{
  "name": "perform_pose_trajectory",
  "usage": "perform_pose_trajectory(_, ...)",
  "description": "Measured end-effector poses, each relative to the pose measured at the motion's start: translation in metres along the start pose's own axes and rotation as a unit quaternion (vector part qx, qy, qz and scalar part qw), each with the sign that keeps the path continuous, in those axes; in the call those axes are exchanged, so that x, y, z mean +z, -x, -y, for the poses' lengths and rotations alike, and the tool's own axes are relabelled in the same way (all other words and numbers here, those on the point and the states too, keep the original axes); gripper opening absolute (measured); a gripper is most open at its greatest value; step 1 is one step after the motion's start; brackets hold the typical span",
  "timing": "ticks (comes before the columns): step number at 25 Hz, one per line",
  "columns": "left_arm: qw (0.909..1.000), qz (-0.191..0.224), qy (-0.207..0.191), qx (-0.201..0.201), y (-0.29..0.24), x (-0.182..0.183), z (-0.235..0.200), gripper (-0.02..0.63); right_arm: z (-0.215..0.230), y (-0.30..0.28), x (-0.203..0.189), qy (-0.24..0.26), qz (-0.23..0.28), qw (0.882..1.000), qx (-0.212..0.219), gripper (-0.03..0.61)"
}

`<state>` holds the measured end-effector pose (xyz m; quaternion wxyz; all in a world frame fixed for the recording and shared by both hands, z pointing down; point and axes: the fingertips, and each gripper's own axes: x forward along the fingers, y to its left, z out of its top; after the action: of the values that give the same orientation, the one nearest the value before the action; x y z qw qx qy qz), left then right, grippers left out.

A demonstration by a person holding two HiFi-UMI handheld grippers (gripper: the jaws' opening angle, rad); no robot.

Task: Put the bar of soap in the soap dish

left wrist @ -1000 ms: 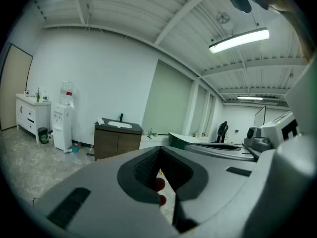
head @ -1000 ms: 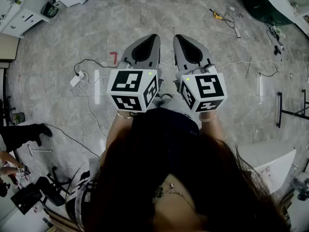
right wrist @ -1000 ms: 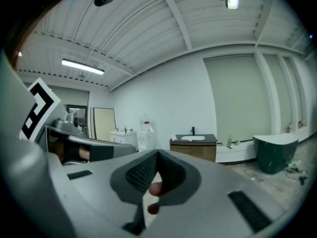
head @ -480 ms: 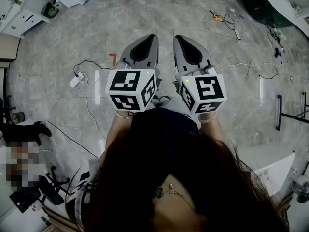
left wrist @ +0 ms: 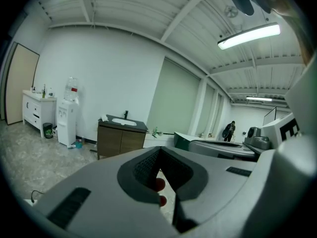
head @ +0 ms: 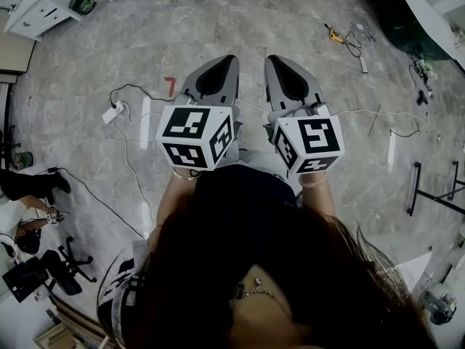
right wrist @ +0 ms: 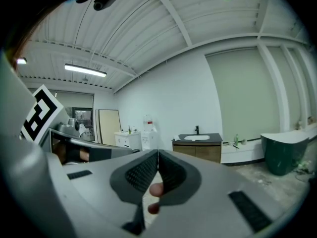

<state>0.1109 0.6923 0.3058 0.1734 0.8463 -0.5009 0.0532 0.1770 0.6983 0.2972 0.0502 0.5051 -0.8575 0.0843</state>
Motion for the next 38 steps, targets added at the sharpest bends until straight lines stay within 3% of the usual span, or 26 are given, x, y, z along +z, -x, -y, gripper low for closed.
perform_pose_trajectory(9, 1.0000, -0.003, 0.001, 0.003, -0.068, 0.021, -0.058, -0.005, 0.028, -0.085, 0.004, -0.008, -0.003, 1.000, 0.008, 0.017)
perform_pose_trajectory(22, 0.9998, 0.001, 0.001, -0.019, -0.204, 0.108, -0.168, -0.005, 0.076, -0.269, 0.066, -0.014, 0.009, 1.000, 0.009, 0.017)
perform_pose_trajectory(38, 0.9996, -0.014, 0.025, -0.005, -0.331, 0.134, -0.253, -0.005, 0.148, -0.409, 0.080, -0.019, 0.005, 1.000, 0.016, 0.017)
